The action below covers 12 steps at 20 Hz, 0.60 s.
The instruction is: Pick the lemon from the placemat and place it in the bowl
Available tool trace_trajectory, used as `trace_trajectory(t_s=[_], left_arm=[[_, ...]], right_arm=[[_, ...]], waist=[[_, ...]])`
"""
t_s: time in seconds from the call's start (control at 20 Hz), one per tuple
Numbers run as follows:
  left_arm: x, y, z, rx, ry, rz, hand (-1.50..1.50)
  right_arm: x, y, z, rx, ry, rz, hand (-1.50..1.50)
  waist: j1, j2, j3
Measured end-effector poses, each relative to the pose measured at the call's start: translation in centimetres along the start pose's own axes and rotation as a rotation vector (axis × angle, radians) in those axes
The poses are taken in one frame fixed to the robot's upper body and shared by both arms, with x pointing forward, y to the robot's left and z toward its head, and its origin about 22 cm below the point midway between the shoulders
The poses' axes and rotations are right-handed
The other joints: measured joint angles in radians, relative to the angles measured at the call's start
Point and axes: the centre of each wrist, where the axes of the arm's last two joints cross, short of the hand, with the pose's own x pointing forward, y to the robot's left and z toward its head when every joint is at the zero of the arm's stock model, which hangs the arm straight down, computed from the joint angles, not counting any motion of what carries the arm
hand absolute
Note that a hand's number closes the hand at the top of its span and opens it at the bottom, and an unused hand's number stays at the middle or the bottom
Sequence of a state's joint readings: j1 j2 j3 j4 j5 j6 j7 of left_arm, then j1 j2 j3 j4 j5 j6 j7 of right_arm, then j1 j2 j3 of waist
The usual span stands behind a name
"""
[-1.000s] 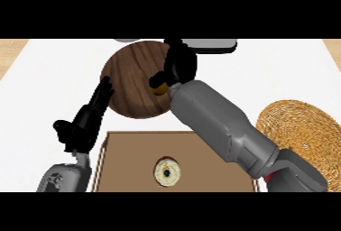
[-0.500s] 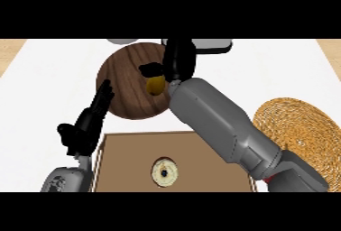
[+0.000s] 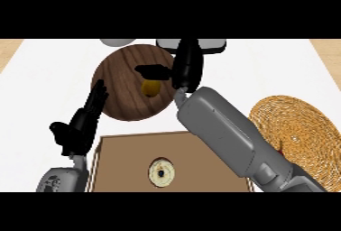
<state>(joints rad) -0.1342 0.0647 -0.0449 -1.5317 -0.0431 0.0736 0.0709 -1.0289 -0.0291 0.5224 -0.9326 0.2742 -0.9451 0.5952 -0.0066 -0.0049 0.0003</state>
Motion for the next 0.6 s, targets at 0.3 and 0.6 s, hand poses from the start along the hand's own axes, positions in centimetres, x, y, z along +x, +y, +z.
trace_trajectory(t_s=[0.3,0.6], left_arm=[[0.4,0.5,-0.2,-0.002,-0.003,-0.001,0.00],[0.6,0.2,-0.2,-0.002,-0.002,-0.002,0.00]], right_arm=[[-1.9,-2.7,3.1,0.036,-0.001,-0.097,-1.50],[-3.4,-5.5,5.7,0.074,-0.010,-0.117,-1.50]], waist=[[-0.003,0.000,0.000],[0.000,0.002,0.000]])
